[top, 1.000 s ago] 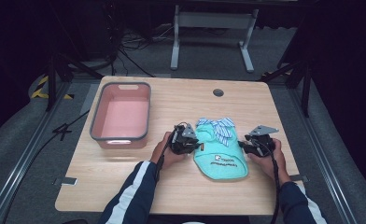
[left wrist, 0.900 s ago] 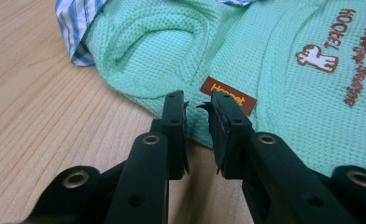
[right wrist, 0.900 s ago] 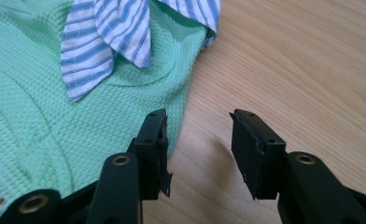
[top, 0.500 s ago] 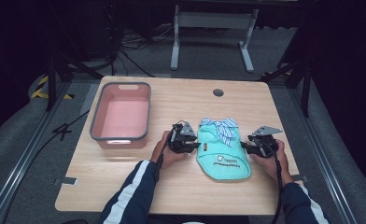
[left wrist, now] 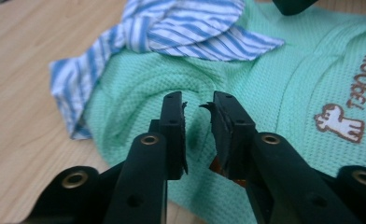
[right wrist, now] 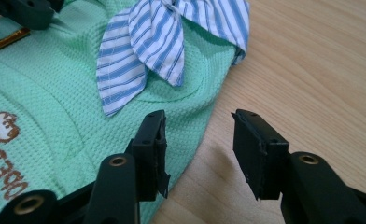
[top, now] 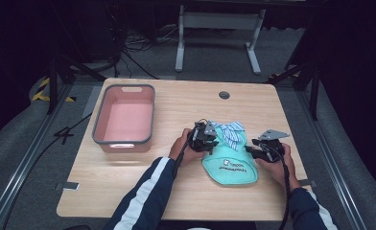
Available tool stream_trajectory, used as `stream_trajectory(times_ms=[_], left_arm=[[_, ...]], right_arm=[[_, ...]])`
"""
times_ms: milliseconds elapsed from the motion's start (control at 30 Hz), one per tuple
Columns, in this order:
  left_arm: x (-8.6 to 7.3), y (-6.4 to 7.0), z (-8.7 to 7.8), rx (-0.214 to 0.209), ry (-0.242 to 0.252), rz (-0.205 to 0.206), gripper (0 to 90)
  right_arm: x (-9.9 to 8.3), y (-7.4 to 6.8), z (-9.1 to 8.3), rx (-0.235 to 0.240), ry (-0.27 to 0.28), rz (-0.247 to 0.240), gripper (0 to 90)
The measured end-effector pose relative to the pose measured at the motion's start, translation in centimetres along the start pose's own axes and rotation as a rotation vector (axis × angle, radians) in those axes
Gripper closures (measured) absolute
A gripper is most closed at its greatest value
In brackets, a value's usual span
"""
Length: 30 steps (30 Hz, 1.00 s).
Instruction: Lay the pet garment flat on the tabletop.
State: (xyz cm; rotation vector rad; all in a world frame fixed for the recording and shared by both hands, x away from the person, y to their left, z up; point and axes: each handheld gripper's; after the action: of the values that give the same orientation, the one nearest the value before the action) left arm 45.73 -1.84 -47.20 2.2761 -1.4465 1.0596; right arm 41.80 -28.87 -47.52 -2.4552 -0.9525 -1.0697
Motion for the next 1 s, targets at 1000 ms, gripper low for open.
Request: stream_trajectory(times_ms=[1000], left_arm=[[-1.9, -0.7, -6.9, 0.063, 0.002, 0.024, 51.0]], right_arm=[[2.2, -3.7, -1.9, 0.025, 0.013, -0.090, 30.2]])
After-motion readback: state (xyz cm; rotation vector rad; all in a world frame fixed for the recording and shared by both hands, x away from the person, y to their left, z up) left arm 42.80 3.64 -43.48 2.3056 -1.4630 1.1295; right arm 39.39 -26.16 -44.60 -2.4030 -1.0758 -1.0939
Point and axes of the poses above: each handheld gripper's, and its own axes: z roughly forward along the jaws, x roughly out of its top, y roughly to its right, and after that the axes turned 7 degrees about x, right-handed
